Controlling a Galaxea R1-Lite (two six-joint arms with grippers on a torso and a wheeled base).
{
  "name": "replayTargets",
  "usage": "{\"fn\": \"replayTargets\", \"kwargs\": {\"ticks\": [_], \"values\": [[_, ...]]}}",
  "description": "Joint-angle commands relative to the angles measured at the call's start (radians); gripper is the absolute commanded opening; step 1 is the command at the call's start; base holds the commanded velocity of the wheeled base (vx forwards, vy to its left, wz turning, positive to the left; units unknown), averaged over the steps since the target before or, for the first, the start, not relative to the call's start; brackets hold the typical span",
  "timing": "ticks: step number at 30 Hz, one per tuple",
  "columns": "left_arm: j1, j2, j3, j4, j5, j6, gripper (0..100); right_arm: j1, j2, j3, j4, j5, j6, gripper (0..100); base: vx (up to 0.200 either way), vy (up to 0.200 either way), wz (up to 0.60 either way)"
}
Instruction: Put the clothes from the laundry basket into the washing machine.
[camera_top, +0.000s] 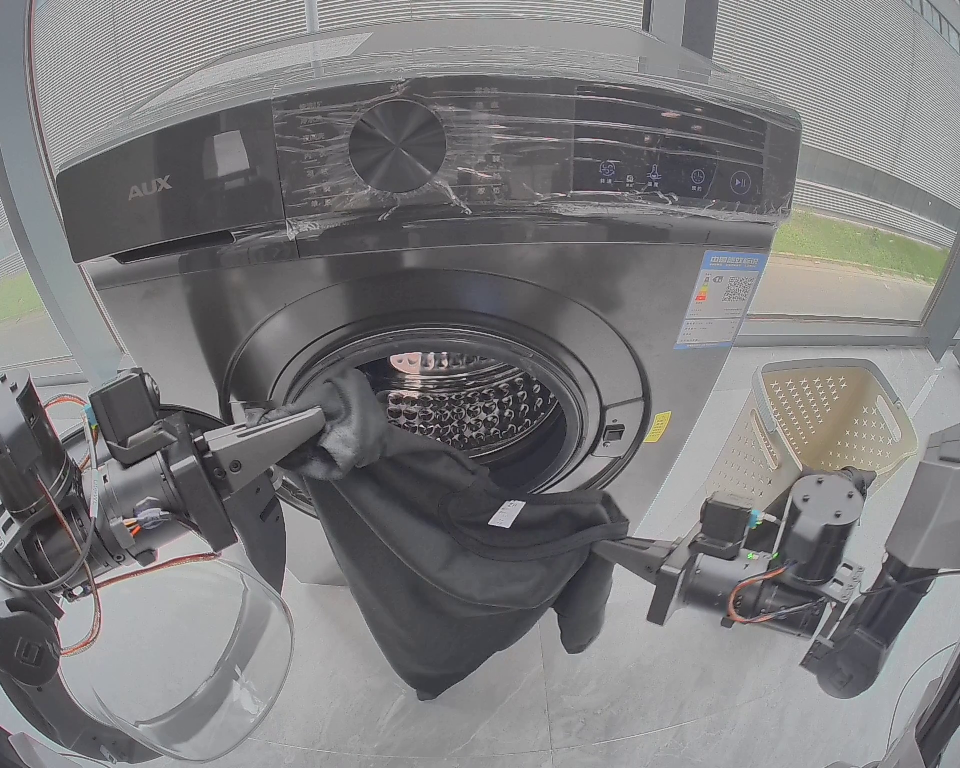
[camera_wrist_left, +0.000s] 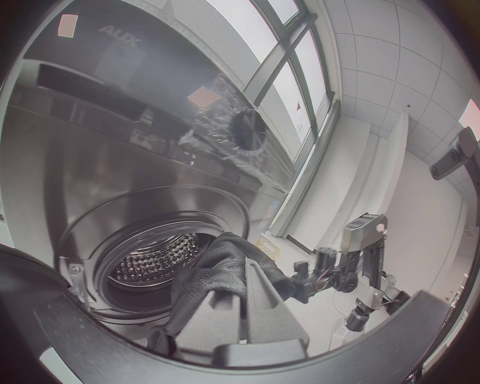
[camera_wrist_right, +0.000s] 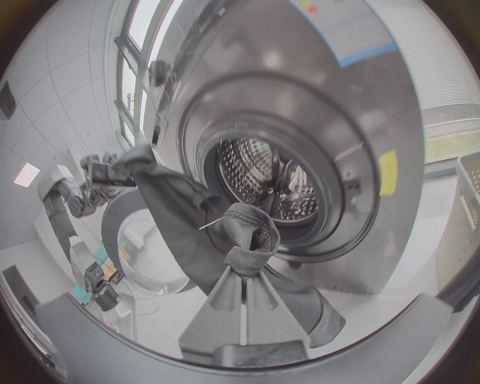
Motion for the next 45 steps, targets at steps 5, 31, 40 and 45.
{"fn": "replayTargets", "kwargs": {"ticks": [5,31,40,45], "values": [[0.073,0.051,0.048,-0.072,-0.050,0.004,0,-0.080,-0.191,0.033,0.000,0.002,-0.002,0,0.000,0.000,0.00],[0.156,0.163,0.180,-0.264,-0.079,0.077,0,-0.015,-0.293,-0.076,0.008,-0.060,-0.004,0,0.000,0.000,0.00],[0.154,0.180,0.181,-0.265,-0.077,0.082,0,0.003,-0.287,-0.071,0.008,-0.061,-0.007,0,0.000,0.000,0.00],[0.151,0.212,0.185,-0.270,-0.079,0.099,0,0.005,-0.290,-0.074,0.008,-0.060,-0.007,0,0.000,0.000,0.00]]}}
